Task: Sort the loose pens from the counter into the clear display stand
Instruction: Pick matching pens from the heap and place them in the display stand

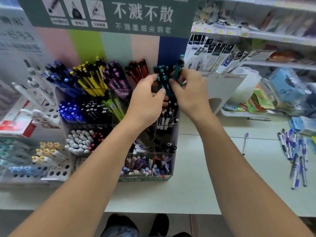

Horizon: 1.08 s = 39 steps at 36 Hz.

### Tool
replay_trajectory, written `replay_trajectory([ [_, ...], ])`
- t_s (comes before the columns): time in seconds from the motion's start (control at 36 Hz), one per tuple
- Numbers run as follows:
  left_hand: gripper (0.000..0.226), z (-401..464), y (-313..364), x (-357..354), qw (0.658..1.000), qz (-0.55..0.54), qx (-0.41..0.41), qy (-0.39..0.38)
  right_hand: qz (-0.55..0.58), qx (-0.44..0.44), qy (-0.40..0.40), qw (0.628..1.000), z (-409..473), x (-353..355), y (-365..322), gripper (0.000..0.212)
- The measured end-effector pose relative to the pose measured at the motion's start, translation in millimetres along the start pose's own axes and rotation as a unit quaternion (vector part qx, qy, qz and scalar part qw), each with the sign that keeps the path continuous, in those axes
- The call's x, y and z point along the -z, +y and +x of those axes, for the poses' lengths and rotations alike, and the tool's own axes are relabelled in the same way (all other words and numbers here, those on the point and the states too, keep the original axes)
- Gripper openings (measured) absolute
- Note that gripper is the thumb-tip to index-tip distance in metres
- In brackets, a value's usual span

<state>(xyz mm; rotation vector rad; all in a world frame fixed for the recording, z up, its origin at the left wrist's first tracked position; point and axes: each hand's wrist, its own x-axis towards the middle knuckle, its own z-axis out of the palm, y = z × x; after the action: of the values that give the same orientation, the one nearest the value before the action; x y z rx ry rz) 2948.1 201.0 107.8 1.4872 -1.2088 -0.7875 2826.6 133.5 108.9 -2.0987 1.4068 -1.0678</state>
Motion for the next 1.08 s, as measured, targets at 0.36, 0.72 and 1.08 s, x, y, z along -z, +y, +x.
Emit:
replay_trajectory([
  [0.36, 0.053, 15.0, 1.6, 15.2, 0.989, 0.063, -0.131, 0.006, -0.053, 0.084, 0.029, 0.995, -8.9, 7.1, -13.6, 0.065],
  [0.72, 0.032, 24.6, -3.1, 16.4, 0.981, 0.064, -0.181, 0.019, -0.038, 0.000, 0.126, 0.991, -10.5, 1.5, -15.1, 0.018],
  [1.08, 0.023, -11.7, -3.5, -0.9, 0.960, 0.051, -0.258, 0.095, 0.098, -0.065, 0.124, 0.985, -40.1, 34.6, -10.7, 0.021],
])
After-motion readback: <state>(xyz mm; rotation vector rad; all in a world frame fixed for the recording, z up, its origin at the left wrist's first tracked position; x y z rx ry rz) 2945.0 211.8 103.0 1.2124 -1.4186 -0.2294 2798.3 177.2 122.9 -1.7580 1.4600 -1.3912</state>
